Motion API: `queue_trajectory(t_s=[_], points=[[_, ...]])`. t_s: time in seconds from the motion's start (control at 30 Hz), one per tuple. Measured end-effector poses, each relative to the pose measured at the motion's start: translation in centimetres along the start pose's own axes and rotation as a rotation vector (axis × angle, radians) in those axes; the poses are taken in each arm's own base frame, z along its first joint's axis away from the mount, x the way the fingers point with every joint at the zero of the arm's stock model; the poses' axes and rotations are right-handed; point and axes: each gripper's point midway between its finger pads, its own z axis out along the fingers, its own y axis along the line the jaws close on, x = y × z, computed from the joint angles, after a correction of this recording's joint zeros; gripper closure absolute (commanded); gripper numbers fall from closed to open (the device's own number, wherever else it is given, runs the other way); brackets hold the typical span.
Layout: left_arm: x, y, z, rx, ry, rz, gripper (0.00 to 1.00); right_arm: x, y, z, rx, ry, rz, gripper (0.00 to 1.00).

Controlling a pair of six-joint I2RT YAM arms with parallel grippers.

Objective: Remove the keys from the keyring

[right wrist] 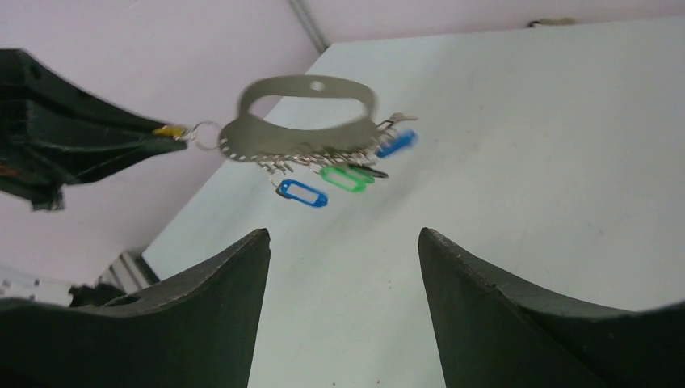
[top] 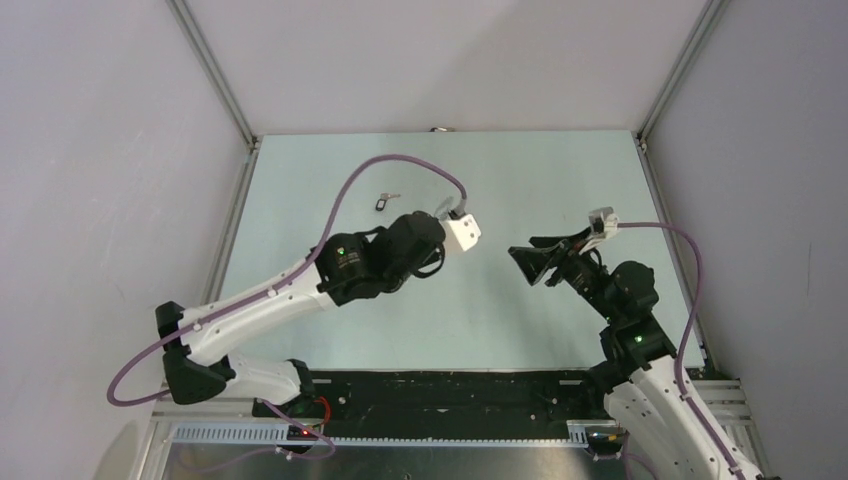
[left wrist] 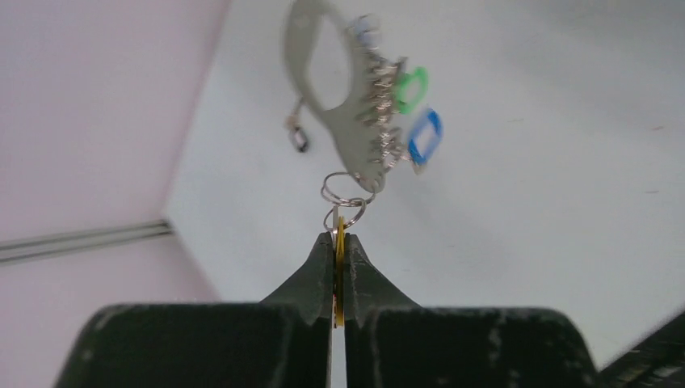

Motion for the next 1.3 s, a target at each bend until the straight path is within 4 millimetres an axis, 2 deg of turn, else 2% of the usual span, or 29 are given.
queue_trajectory(t_s=[0.13,0.23,0.33,0.43,0.53,0.87,1.07,1.2,1.3], points=[[0.1,0.6,0.0,-0.099,0.016,0.182,1.00,0.3,1.9,0.8,-0.128,0.011,-0.123,0.30],[-0.2,0.1,0.2,-0.094,-0.002,0.235,1.00,0.6,3.7,1.3,-0.228,0.010,-0.216,0.32],[-0.5,-0.4,0.0,-0.071,-0.070,0.217,1.00,1.5,5.8,1.7,-0.335,0.015,-0.316,0.34],[-0.7,-0.4,-1.0,-0.056,-0.169,0.170,1.00,2.8,8.1,1.9,-0.443,0.024,-0.407,0.35],[-1.3,-0.4,-1.9,-0.048,-0.255,0.124,1.00,3.7,9.3,2.1,-0.506,0.023,-0.470,0.35],[-2.3,-1.7,-1.4,-0.024,-0.367,0.061,1.00,3.8,10.4,3.6,-0.570,-0.032,-0.561,0.38],[-2.1,-2.8,0.0,-0.011,-0.363,0.053,1.00,6.1,11.3,4.3,-0.611,0.005,-0.589,0.41],[-2.1,-3.5,0.9,0.002,-0.346,0.051,1.00,7.2,11.7,4.5,-0.613,0.006,-0.614,0.49],[-2.3,-3.8,0.9,0.019,-0.354,0.049,1.00,8.1,11.1,4.4,-0.599,-0.008,-0.628,0.57]])
